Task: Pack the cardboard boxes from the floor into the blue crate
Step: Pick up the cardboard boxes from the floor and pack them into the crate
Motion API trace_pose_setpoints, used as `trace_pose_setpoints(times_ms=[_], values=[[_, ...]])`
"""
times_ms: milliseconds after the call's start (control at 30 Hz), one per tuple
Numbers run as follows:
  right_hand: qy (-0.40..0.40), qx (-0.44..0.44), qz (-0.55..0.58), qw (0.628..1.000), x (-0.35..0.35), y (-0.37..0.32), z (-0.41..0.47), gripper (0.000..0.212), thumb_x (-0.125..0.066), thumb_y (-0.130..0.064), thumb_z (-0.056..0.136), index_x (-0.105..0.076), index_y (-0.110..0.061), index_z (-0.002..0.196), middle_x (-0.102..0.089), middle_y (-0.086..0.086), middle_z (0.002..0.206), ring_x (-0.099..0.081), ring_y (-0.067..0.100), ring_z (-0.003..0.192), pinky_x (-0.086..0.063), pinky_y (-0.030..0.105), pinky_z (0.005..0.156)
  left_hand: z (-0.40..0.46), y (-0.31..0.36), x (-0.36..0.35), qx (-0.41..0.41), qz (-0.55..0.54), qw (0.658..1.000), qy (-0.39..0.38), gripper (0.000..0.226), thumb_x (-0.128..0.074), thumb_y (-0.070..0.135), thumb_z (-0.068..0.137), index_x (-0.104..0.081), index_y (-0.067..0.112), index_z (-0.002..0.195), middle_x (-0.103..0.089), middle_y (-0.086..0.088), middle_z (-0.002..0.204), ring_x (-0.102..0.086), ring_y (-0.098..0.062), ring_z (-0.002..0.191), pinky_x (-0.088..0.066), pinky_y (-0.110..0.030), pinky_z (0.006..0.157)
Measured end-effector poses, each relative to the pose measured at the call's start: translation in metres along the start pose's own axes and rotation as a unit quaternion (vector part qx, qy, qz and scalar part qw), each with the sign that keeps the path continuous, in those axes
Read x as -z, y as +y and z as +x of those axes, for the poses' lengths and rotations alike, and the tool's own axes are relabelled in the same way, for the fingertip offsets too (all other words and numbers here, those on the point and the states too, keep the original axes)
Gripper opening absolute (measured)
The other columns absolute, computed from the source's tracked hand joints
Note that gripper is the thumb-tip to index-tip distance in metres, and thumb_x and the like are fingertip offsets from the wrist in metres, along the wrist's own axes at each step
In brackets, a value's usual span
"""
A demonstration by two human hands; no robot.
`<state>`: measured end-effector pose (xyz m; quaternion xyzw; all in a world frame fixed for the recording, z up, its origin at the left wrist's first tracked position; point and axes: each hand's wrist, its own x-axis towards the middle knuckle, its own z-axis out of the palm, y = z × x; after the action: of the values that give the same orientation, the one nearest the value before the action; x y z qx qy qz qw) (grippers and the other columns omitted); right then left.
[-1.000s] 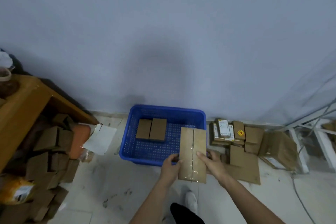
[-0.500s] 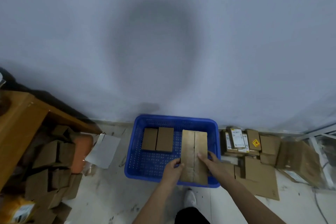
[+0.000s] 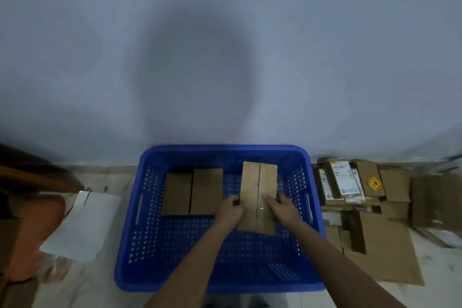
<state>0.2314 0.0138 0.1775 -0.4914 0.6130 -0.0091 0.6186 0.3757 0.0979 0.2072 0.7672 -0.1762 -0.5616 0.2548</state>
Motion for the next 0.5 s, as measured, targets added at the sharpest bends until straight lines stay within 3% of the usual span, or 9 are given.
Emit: trace_pose_setpoints(times_ms=[100,167,233,300,400,500], values=[[-0.009,0.011,-0.011,1.0,-0.021,0.028,0.077,0.052,-0.06,-0.047,0.089,-0.052,-0.017,0.131,-0.064,0.002,0.119,-0.063,0.021,0.101,-0.053,0.038,0.092,0.09,-0.037,-0.003,-0.027,0.059,0.998,0.007,0.008,-0.05,0.014,0.092,-0.058,0.01,0.089,-0.057,-0.006,0.087,-0.053,-0.017,0.077,-0.042,-0.028,0.068],[-0.023,0.011,-0.03,0.999,-0.035,0.046,0.125,0.05,-0.057,-0.043,0.092,-0.05,-0.014,0.132,-0.063,0.004,0.117,-0.063,0.021,0.098,-0.055,0.033,0.084,0.146,-0.06,-0.003,-0.016,0.099,0.995,0.013,0.018,-0.052,0.008,0.087,-0.05,0.013,0.07,-0.052,-0.012,0.076,-0.049,-0.02,0.069,-0.039,-0.028,0.065],[-0.03,0.015,-0.06,0.998,-0.05,0.064,0.169,0.048,-0.055,-0.041,0.094,-0.05,-0.013,0.132,-0.063,0.008,0.123,-0.063,0.025,0.103,-0.054,0.035,0.086,0.188,-0.077,-0.006,-0.013,0.129,0.991,0.014,0.027,-0.051,0.007,0.09,-0.049,0.011,0.063,-0.053,-0.01,0.065,-0.051,-0.02,0.061,-0.042,-0.026,0.059],[-0.029,0.021,-0.088,0.996,-0.062,0.082,0.209,0.048,-0.053,-0.041,0.094,-0.051,-0.012,0.132,-0.062,0.009,0.125,-0.062,0.028,0.108,-0.052,0.036,0.09,0.227,-0.09,-0.011,-0.007,0.145,0.989,0.013,0.029,-0.049,0.007,0.093,-0.054,0.006,0.064,-0.058,-0.008,0.063,-0.057,-0.017,0.059,-0.05,-0.028,0.058],[-0.032,0.029,-0.115,0.992,-0.076,0.105,0.257,0.053,-0.052,-0.045,0.093,-0.049,-0.013,0.135,-0.062,0.01,0.127,-0.063,0.029,0.109,-0.052,0.043,0.094,0.272,-0.105,-0.018,-0.001,0.157,0.987,0.016,0.014,-0.051,0.005,0.093,-0.059,0.001,0.082,-0.065,-0.017,0.082,-0.068,-0.028,0.077,-0.058,-0.04,0.079],[-0.028,0.047,-0.144,0.988,-0.09,0.113,0.28,0.043,-0.048,-0.032,0.099,-0.046,-0.009,0.135,-0.058,0.012,0.13,-0.06,0.029,0.11,-0.052,0.033,0.08,0.288,-0.109,-0.025,-0.002,0.163,0.986,0.02,0.015,-0.052,0.008,0.093,-0.057,0.0,0.105,-0.065,-0.02,0.104,-0.069,-0.035,0.093,-0.059,-0.042,0.082]])
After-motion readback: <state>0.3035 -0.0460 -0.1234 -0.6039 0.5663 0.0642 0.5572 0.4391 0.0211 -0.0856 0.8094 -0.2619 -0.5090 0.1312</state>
